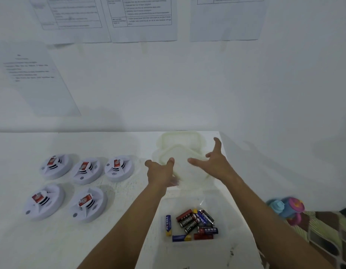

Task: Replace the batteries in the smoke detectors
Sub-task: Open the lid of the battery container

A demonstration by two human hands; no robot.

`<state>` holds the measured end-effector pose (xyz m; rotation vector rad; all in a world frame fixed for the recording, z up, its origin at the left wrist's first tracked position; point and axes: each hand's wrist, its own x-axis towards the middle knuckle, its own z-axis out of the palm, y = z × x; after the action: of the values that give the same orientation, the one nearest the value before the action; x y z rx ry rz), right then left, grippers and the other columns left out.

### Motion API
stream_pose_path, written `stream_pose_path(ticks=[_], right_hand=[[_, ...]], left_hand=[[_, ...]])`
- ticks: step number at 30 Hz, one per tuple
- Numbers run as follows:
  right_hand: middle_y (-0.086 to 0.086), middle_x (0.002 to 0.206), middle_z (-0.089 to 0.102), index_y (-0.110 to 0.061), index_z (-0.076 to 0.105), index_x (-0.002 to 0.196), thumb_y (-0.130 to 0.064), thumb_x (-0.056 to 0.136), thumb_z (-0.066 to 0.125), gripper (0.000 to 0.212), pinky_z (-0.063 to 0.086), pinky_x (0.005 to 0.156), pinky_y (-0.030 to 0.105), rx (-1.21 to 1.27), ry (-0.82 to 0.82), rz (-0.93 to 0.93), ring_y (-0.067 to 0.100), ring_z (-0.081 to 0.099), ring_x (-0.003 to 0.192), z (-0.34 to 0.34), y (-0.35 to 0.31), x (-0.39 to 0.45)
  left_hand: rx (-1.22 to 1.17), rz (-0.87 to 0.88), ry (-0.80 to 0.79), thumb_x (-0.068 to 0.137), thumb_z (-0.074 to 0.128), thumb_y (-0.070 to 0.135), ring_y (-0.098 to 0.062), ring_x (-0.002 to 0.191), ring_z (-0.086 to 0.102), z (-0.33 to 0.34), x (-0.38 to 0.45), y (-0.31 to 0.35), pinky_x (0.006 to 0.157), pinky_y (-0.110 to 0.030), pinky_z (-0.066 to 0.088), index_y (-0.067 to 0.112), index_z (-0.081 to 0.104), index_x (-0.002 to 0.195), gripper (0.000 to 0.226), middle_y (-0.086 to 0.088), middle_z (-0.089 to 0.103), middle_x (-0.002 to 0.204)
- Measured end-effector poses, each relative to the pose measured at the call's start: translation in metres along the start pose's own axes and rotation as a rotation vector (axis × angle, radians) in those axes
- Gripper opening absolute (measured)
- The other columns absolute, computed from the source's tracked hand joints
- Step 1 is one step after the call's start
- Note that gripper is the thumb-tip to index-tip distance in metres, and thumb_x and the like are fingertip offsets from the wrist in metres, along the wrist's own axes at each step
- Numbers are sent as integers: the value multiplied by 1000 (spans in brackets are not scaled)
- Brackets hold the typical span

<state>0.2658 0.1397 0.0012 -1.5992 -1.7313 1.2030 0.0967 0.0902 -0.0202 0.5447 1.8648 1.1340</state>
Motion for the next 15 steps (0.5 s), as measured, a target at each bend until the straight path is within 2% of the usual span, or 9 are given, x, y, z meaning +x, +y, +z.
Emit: stream_pose_path(ticks=[1, 2, 4, 5, 7, 10, 11, 13, 15], right_hand=[[16, 147, 42, -29, -13, 152, -51, 67, 84, 131, 43, 105, 38, -3, -35, 22, 28, 46, 133, -1, 9, -8], [14, 148, 40, -29, -14, 151, -49, 65, 86, 134, 43, 106, 41, 4, -63, 35, 28, 45, 132, -2, 16, -15], [9, 144, 40, -27, -12, 152, -39, 66, 88, 133, 46, 103, 40, 41, -92, 38, 25, 47, 125, -6, 24, -23], [8, 140, 41, -27, -11, 152, -34, 68, 88, 130, 46, 100, 40, 57, -97, 32, 23, 47, 121, -9, 25, -24], [9, 142, 39, -29, -8, 153, -29, 69, 88, 127, 43, 103, 40, 58, -119, 18, 24, 44, 126, -17, 23, -19], [12, 149, 35, -35, -4, 153, -28, 66, 90, 128, 40, 106, 39, 26, -234, 15, 27, 39, 135, -29, 21, -7], [12, 149, 35, -36, -1, 153, -28, 65, 90, 127, 43, 101, 36, 25, -256, 25, 27, 40, 133, -31, 20, -3], [13, 146, 38, -32, 5, 154, -27, 64, 91, 124, 51, 81, 30, 59, -227, 59, 28, 46, 127, -33, 21, 2], [16, 139, 44, -27, 12, 154, -29, 63, 91, 121, 55, 69, 30, 148, -176, 120, 28, 53, 120, -31, 24, 4]], left_hand=[[9, -7, -21, 88, 67, 39, -24, 74, 64, 1, -4, -1, 47, -31, 54, 11, 17, 140, 78, -10, 54, 108], [43, 3, -41, 86, 68, 41, -26, 80, 65, 2, -5, -2, 53, -33, 57, 12, 12, 143, 85, -11, 54, 113], [196, 111, -37, 81, 71, 46, -33, 113, 57, -1, -4, 1, 77, -39, 56, 17, -2, 150, 104, -17, 41, 141], [270, 197, -12, 80, 72, 47, -35, 126, 48, -4, 0, 6, 91, -40, 50, 18, -4, 151, 108, -18, 31, 150], [314, 302, -28, 80, 73, 45, -32, 135, 39, -8, 8, 20, 103, -39, 39, 19, -4, 152, 108, -18, 27, 153], [299, 281, -169, 81, 75, 39, -25, 128, 46, -13, 18, 35, 96, -31, 38, 16, 6, 153, 103, -15, 41, 147], [305, 278, -189, 81, 76, 35, -24, 124, 48, -16, 18, 35, 93, -30, 39, 15, 10, 153, 99, -15, 45, 145], [331, 283, -165, 81, 76, 30, -24, 121, 50, -24, 19, 31, 91, -31, 43, 15, 15, 153, 95, -13, 42, 146], [319, 245, -154, 81, 77, 27, -25, 110, 54, -31, 17, 27, 79, -36, 54, 15, 19, 152, 93, -10, 36, 149]])
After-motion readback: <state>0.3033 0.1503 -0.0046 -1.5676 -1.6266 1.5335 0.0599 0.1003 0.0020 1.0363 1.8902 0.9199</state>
